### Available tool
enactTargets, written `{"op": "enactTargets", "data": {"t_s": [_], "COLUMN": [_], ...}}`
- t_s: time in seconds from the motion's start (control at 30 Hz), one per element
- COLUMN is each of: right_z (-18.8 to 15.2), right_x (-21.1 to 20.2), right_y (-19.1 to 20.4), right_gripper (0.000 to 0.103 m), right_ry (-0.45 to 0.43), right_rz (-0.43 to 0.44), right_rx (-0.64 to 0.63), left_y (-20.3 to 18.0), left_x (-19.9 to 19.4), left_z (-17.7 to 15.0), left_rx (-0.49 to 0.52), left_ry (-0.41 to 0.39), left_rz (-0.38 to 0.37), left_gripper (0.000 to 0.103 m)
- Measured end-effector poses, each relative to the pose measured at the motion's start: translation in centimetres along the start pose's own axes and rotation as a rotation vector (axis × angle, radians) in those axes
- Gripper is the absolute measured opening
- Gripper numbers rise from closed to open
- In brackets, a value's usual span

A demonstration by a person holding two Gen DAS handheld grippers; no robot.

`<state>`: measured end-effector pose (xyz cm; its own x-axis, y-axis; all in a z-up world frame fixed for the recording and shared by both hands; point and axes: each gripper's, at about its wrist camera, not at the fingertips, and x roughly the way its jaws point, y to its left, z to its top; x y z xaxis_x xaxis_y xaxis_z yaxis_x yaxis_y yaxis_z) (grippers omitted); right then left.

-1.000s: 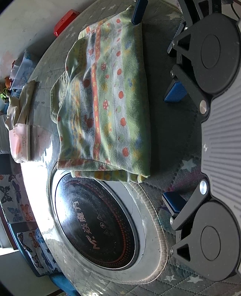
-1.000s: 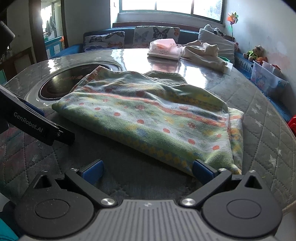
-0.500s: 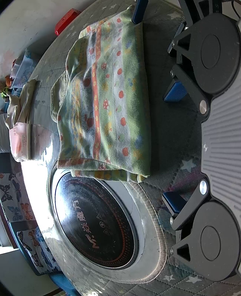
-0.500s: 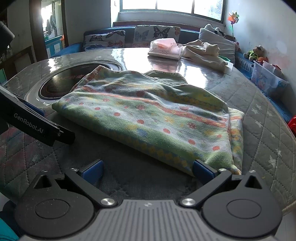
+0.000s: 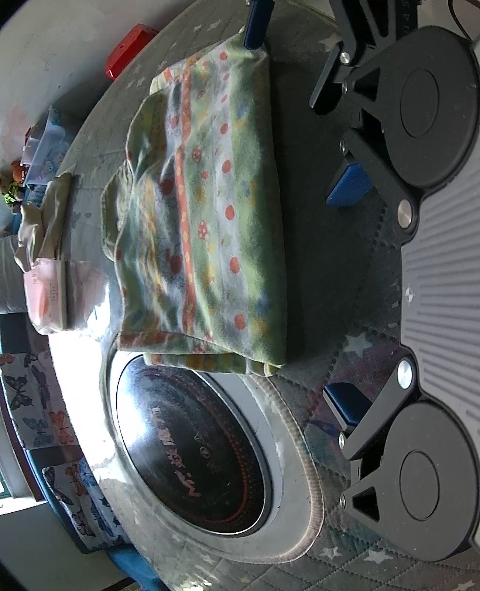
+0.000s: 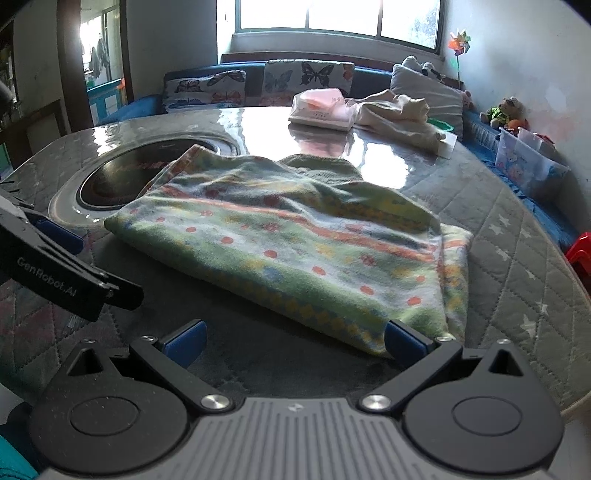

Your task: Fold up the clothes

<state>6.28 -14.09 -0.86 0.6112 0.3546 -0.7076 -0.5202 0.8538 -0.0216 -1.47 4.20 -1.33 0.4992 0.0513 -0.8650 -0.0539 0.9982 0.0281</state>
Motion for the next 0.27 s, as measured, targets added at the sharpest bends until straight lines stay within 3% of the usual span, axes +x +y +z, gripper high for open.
{"op": "enactTargets", "data": {"t_s": [0.27], "right_z": [0.5], "right_x": [-0.6], "right_y": [-0.2], "right_gripper": [0.103], "right_ry": [-0.035], "right_rz": [-0.010], "right_rx": [0.007], "left_y": [-0.6], "left_x": [-1.3], "left_z": [0.0], "left_rx": [0.016], "left_ry": [-0.044], "left_rz": [0.008], "left_gripper": [0.103]}}
